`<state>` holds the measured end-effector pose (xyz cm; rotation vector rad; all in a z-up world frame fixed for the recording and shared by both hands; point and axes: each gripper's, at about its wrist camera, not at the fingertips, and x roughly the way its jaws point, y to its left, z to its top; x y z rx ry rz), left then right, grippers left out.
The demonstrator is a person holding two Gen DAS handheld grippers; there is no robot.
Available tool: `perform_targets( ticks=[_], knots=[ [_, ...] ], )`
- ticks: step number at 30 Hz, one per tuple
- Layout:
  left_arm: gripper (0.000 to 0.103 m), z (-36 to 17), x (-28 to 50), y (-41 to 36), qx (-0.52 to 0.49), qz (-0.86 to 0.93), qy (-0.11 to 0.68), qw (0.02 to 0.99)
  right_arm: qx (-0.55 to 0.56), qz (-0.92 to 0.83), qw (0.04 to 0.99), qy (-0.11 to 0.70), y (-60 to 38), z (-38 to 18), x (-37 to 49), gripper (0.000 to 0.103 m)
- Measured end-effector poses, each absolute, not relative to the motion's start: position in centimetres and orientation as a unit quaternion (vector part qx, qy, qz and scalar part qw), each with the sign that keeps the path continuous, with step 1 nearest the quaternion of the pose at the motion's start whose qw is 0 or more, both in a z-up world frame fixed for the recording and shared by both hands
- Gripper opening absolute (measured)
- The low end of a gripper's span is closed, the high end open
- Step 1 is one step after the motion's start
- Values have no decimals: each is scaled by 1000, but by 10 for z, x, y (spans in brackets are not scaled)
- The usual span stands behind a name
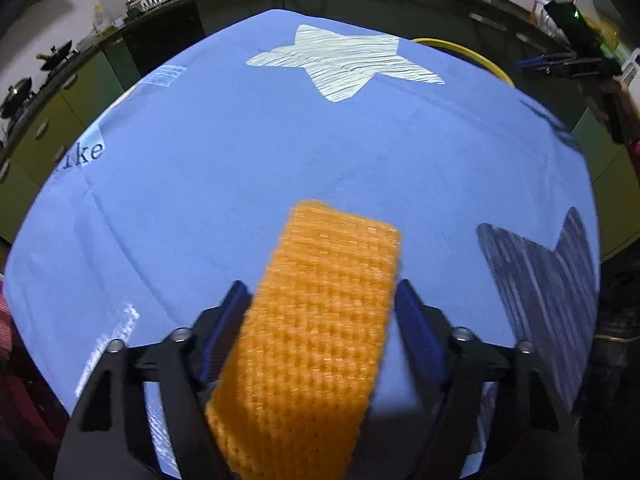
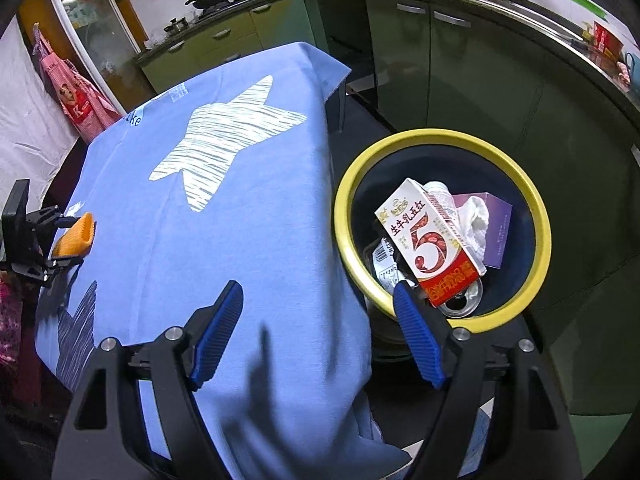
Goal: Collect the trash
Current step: 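Move the left gripper to the orange foam mesh and grasp it, then carry the orange foam mesh over the bin and open the left gripper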
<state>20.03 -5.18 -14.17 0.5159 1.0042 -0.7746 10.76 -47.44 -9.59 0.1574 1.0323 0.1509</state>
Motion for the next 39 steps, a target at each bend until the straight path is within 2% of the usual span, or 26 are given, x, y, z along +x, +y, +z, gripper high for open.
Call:
perform_targets(
  ticks=[2, 7, 12, 21, 30, 39],
  knots=[
    [59, -140, 199, -51, 235, -360, 464, 774, 74, 72, 864, 493, -473, -97, 107, 73],
    [30, -126, 194, -47, 216, -377, 451, 780, 75, 76, 862, 495, -471, -101, 104, 73],
    [19, -107, 185, -60, 232, -377, 438, 782, 80, 77, 868, 484, -473, -96, 99, 73],
    [17, -54, 181, -138, 249, -386, 412, 787, 86, 50, 886, 454, -492, -80, 61, 76],
    [17, -21, 197, -301, 267, -457, 394, 751, 116, -9, 891, 439, -543, -88, 14, 76],
    [19, -45, 222, -470, 304, -486, 411, 709, 168, -38, 882, 438, -594, -115, -16, 77]
  ],
)
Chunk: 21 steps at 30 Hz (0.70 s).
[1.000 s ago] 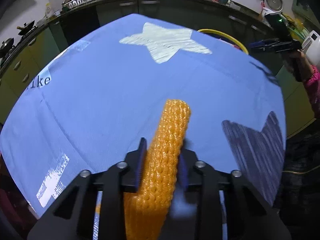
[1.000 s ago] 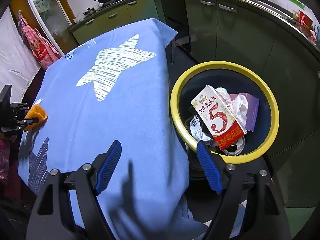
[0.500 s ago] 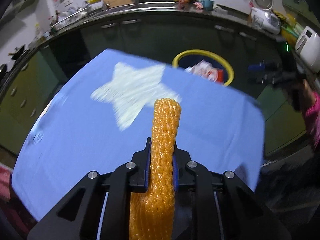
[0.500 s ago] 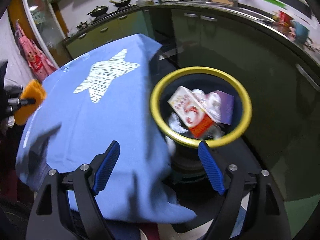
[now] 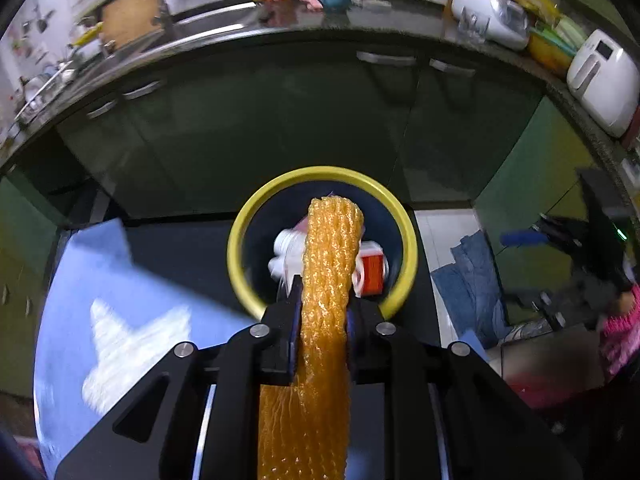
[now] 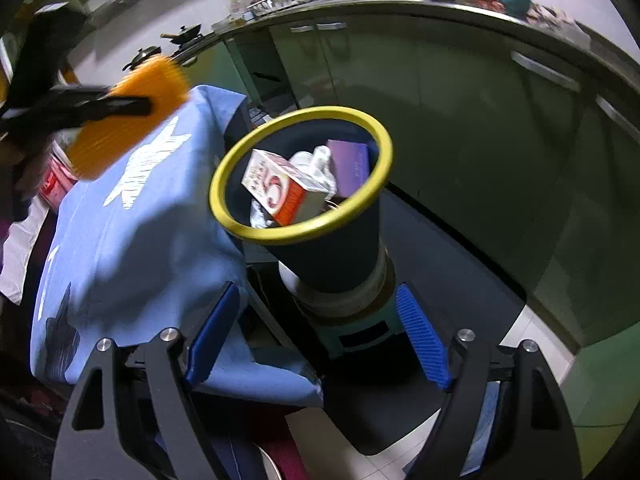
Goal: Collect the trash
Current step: 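Carry the orange foam mesh over the bin and open the left gripper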
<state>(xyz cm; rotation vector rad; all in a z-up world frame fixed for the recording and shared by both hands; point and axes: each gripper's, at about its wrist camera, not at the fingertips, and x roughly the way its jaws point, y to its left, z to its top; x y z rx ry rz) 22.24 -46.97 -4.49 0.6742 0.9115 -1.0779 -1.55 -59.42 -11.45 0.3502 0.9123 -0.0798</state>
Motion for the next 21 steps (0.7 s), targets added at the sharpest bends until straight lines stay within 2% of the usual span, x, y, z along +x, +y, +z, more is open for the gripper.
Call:
perform_targets(
  ticks=[8, 11, 15, 16, 17, 19, 21],
  knots=[
    [23, -100, 229, -572, 427, -480, 346, 684, 196, -48, 874, 442, -618, -130, -30, 77],
    [29, -117, 231, -593, 454, -483, 335, 670, 203, -46, 870, 446, -622, -135, -30, 77],
    [46, -128, 231, -606, 459, -487, 331, 665, 207, -41, 868, 450, -622, -139, -28, 77],
    [55, -129, 231, -606, 456, -488, 331, 666, 207, -39, 867, 451, -621, -140, -27, 77],
    [59, -127, 231, -606, 452, -489, 327, 670, 207, -37, 867, 453, -620, -141, -26, 77],
    [77, -123, 231, -602, 446, -490, 317, 679, 204, -34, 867, 454, -617, -141, -26, 77],
    [81, -120, 231, -595, 441, -491, 310, 684, 203, -31, 867, 455, -616, -140, -23, 77]
  ],
)
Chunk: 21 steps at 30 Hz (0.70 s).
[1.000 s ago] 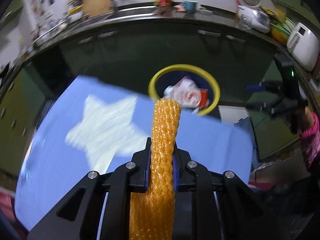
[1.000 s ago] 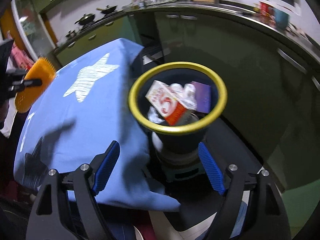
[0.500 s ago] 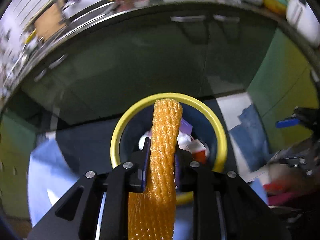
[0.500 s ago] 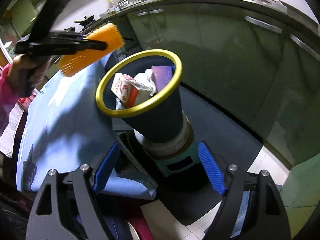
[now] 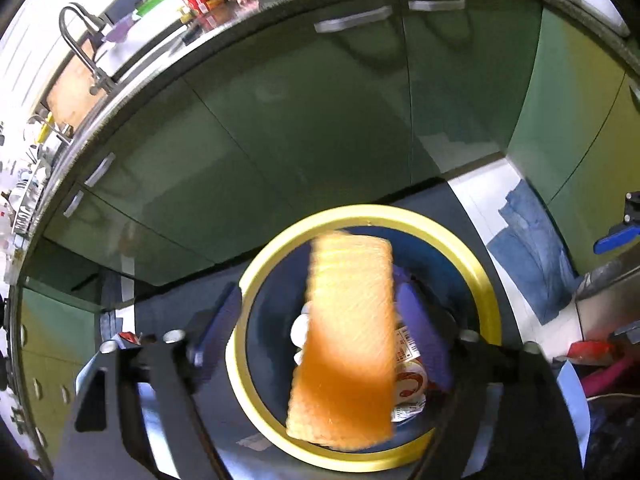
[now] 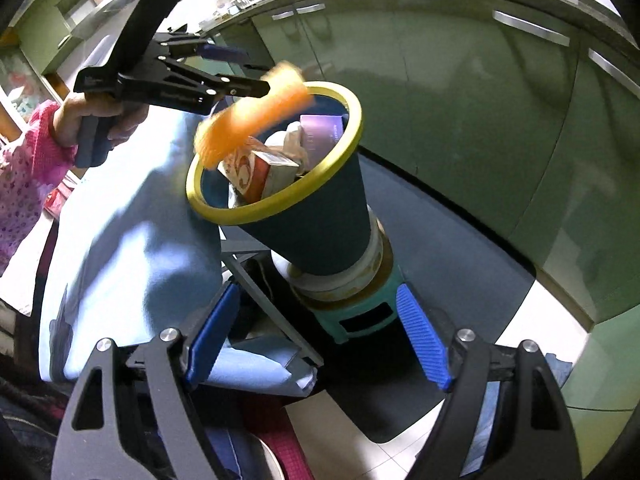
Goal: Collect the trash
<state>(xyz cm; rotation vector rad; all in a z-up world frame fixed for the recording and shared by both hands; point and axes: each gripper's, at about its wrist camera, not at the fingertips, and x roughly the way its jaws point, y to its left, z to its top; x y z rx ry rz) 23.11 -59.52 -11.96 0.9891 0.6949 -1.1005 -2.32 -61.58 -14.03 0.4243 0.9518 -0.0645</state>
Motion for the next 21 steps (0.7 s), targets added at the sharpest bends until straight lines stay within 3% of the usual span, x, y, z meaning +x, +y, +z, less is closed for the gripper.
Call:
perform_targets(
  ticks=[5, 10, 15, 19, 21],
  knots=[
    [81, -95, 225, -571, 422, -493, 299, 700, 197, -25, 871, 449, -607, -133, -22, 77],
    [89, -54, 205, -515, 373, -472, 291, 744, 196, -16, 876, 441, -595, -126, -23, 79],
    [98, -15, 189, -411, 243, -421, 319, 814, 191, 13, 880, 436, -573, -116, -17, 80],
    [98, -2, 163, -314, 167, -340, 307, 873, 160, 39, 889, 426, -538, -100, -8, 94],
    [98, -3, 143, -260, 137, -285, 301, 900, 155, 54, 892, 421, -524, -96, -4, 96]
  ],
)
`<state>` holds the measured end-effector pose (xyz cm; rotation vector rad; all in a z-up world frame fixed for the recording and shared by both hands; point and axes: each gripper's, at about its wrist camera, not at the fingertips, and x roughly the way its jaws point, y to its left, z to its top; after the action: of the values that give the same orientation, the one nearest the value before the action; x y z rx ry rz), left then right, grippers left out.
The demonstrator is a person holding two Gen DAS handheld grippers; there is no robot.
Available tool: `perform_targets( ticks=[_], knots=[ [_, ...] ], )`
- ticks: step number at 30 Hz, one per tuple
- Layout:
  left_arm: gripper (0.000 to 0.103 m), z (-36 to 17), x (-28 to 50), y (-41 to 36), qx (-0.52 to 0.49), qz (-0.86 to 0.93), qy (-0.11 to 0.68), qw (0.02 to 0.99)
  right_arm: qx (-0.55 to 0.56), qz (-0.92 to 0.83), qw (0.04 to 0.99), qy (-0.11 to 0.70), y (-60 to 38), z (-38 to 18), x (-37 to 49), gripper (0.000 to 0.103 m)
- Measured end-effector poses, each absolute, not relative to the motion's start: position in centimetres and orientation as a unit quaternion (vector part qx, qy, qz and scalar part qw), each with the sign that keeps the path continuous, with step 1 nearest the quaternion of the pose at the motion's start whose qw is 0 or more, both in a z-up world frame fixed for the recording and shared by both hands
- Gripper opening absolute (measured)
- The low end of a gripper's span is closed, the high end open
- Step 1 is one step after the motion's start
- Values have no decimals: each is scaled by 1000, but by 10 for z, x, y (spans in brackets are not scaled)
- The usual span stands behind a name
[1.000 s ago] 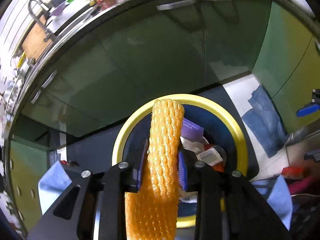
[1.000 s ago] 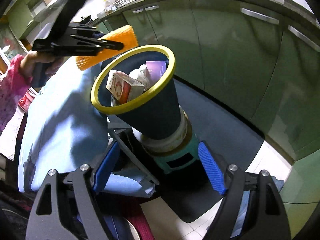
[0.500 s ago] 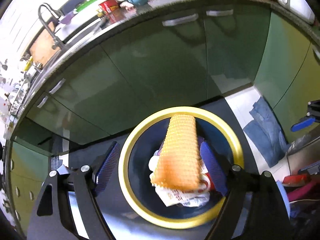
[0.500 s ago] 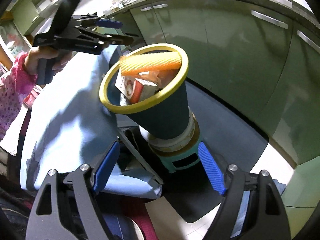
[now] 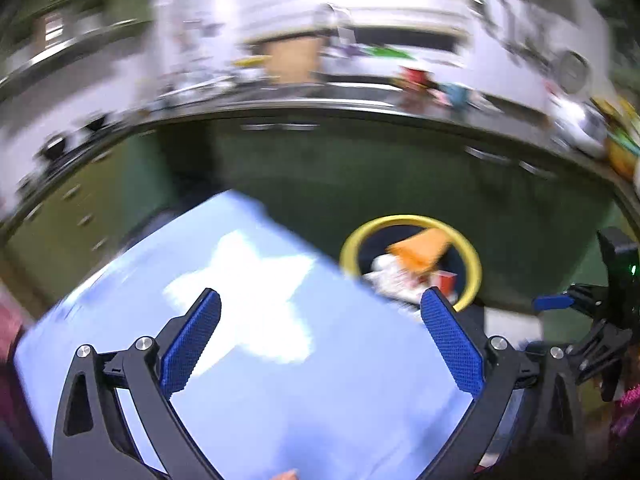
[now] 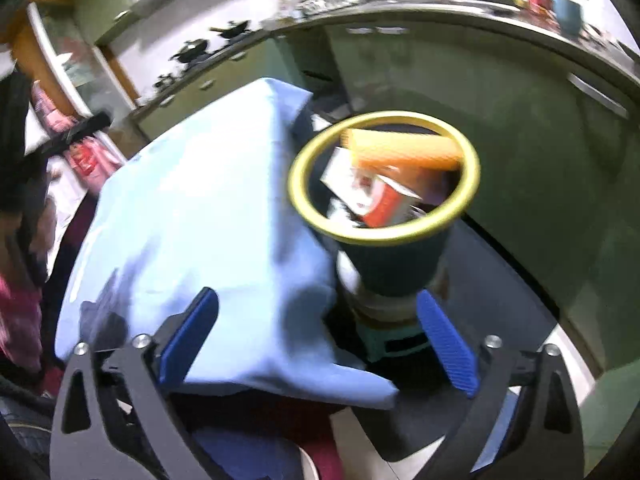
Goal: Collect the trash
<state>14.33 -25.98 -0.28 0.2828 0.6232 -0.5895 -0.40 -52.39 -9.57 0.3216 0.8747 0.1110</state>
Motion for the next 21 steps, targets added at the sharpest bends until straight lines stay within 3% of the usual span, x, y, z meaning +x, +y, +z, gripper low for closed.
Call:
perform_targets(
  ticks=[10, 16, 21],
  knots=[
    [98, -13, 61, -77, 17, -81, 306, 949, 75, 41, 914, 397, -448, -65, 7, 96],
    [98, -5, 21, -15, -38, -29, 293, 955, 58, 13, 935, 349, -429, -25, -20, 97],
    [98, -2, -6, -1, -23, -5, 281, 959, 39, -4, 948, 317, -422, 5, -39, 97]
  ],
)
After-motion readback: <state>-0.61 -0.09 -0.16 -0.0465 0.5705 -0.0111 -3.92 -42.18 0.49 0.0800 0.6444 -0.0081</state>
